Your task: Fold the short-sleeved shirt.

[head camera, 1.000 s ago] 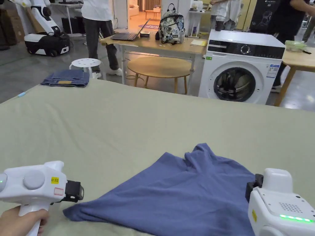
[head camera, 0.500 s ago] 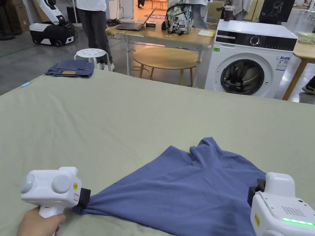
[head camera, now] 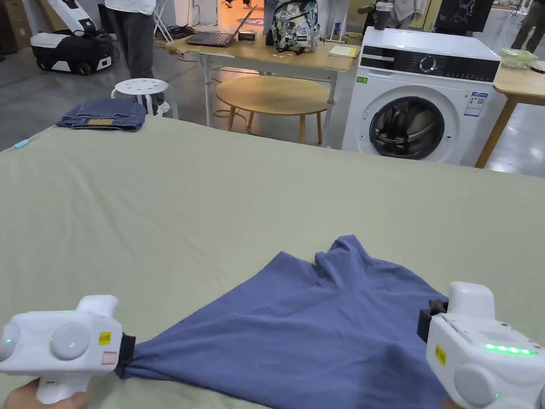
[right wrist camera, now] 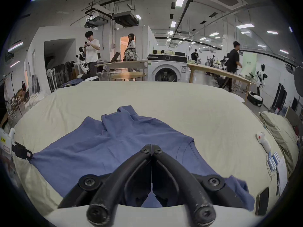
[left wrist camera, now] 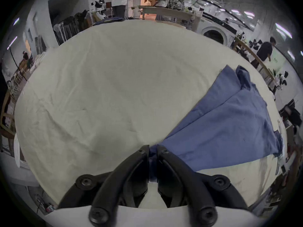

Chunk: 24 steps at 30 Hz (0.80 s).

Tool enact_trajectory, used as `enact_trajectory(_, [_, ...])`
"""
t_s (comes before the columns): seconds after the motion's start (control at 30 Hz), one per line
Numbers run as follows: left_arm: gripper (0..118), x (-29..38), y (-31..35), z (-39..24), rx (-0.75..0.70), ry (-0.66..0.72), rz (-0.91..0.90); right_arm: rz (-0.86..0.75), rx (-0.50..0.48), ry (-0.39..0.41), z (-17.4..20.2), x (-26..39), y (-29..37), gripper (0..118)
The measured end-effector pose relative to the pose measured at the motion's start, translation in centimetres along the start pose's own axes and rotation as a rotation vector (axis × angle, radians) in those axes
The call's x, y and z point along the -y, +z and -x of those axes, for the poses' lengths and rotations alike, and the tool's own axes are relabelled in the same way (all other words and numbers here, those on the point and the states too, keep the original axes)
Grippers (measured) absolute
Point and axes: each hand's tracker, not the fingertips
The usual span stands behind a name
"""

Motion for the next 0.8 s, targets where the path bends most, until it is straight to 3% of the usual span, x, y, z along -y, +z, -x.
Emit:
enact_trajectory(0.07, [3, -0.2, 0.1, 0.8, 0.008, 0.012, -0.018, 0.053, -0.016, 0.022, -0.7, -2.4, -1.8, 3])
enact_trajectory(0.2, [3, -0.2, 0.4, 0.6, 0.004, 0.006, -0.035, 0.174, -0.073, 0.047, -2.6, -5.8, -8.8, 60])
enact_trajectory(0.37, [3, -0.5, -0.8, 1.4, 0.001, 0.021, -0.024, 0.290, -0.105, 0.147, -2.4, -8.8, -15.5, 66])
enact_trajectory(0.53, [3, -0.5, -0.9, 1.1, -0.008, 0.026, -0.015, 0.372, -0.122, 0.188, -2.2, -9.6, -21.6, 66])
enact_trajectory(0.8, [3, -0.6, -0.7, 0.7, -0.012, 0.038, -0.011, 0.504, -0.156, 0.272, -1.3, -7.8, -26.0, 70])
